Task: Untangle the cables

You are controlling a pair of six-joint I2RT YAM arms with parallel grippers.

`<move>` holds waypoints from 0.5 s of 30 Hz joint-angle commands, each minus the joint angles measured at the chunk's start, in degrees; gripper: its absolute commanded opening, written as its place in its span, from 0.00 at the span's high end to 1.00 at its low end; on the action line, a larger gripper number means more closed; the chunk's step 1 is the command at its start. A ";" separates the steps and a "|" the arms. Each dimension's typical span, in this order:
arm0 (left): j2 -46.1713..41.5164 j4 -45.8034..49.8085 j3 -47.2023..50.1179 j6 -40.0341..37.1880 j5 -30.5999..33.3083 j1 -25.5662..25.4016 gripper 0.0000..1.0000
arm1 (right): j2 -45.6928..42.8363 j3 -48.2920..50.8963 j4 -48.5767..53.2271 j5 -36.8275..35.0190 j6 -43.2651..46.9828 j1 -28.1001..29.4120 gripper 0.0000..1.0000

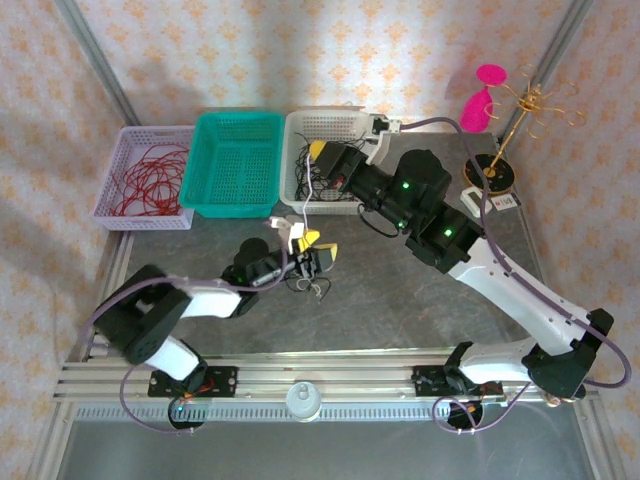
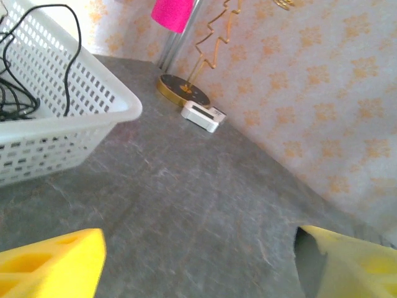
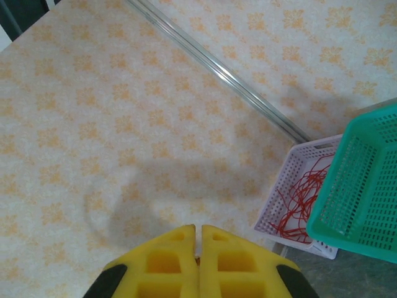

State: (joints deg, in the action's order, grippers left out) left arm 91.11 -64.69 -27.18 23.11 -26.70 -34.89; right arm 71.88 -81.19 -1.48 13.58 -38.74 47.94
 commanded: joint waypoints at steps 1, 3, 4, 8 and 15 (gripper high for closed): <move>6.92 -13.02 -2.69 2.99 6.12 0.00 0.28 | -1.39 0.62 -4.33 1.56 -2.02 0.22 1.00; 10.99 -15.19 -2.88 3.58 9.59 0.00 0.35 | -1.20 0.80 -6.21 2.87 -3.38 0.22 1.00; 12.37 -15.16 -2.81 3.53 10.53 0.00 0.39 | -1.08 0.54 -6.50 3.06 -3.61 0.30 1.00; 17.62 -17.75 -1.89 3.20 11.38 0.27 0.54 | -0.90 -1.97 -5.83 2.62 -2.82 0.26 1.00; 18.85 -19.46 3.95 1.49 12.62 3.57 0.59 | 1.65 -11.49 -0.08 0.27 0.86 0.31 1.00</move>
State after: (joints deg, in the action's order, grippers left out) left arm 110.13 -83.02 -25.12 26.13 -16.75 -33.10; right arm 73.76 -86.02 0.40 14.96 -40.07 47.94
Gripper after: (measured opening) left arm 0.411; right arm 0.061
